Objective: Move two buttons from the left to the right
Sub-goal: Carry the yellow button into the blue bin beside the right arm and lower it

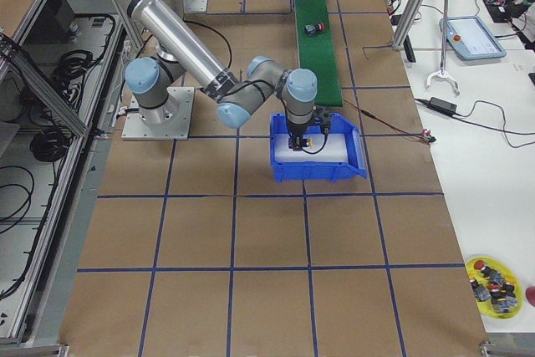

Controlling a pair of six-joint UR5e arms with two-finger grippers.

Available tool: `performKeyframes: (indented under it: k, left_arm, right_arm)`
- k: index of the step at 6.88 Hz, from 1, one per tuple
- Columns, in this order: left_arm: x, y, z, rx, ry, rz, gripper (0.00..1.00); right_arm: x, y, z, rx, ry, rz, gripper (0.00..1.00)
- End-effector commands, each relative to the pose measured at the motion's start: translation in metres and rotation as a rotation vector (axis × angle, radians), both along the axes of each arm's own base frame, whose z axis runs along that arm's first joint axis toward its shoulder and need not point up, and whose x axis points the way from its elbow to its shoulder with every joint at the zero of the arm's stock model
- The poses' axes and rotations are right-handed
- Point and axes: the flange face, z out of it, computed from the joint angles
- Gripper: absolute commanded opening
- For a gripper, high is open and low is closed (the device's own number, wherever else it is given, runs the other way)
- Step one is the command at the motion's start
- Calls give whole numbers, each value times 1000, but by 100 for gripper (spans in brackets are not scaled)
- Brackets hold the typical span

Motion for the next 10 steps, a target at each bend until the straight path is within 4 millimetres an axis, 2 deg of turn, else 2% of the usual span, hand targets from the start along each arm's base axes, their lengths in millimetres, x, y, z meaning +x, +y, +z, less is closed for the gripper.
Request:
performKeyframes:
  k: [1, 2, 3, 4, 6, 7, 8, 9, 10]
  left_arm:
    - [0, 0, 1, -2, -1, 0, 100]
    - [0, 0, 2, -3, -1, 0, 100]
    - [0, 0, 2, -3, 1, -1, 100]
    - [0, 0, 2, -3, 1, -1, 100]
    - [0, -1, 2, -5, 1, -1, 100]
    - [0, 0, 2, -4, 1, -1, 100]
    - [0, 0, 2, -3, 1, -1, 100]
    - [0, -1, 2, -5, 1, -1, 100]
    - [0, 0, 2, -4, 1, -1, 100]
  right_arm:
    - [0, -1, -17, 14, -24, -3, 6]
    - [1, -1, -18, 16, -24, 0, 13]
    - [0, -1, -20, 16, -29, -3, 74]
    - [1, -2, -21, 5, -46, -6, 99]
    - [0, -4, -16, -5, -39, -5, 100]
    - [0, -6, -5, -19, -28, -8, 100]
    - [-3, -14, 14, -48, -1, -18, 100]
    - [-6, -23, 48, -93, 32, -61, 100]
    - [1, -31, 85, -121, 49, -98, 100]
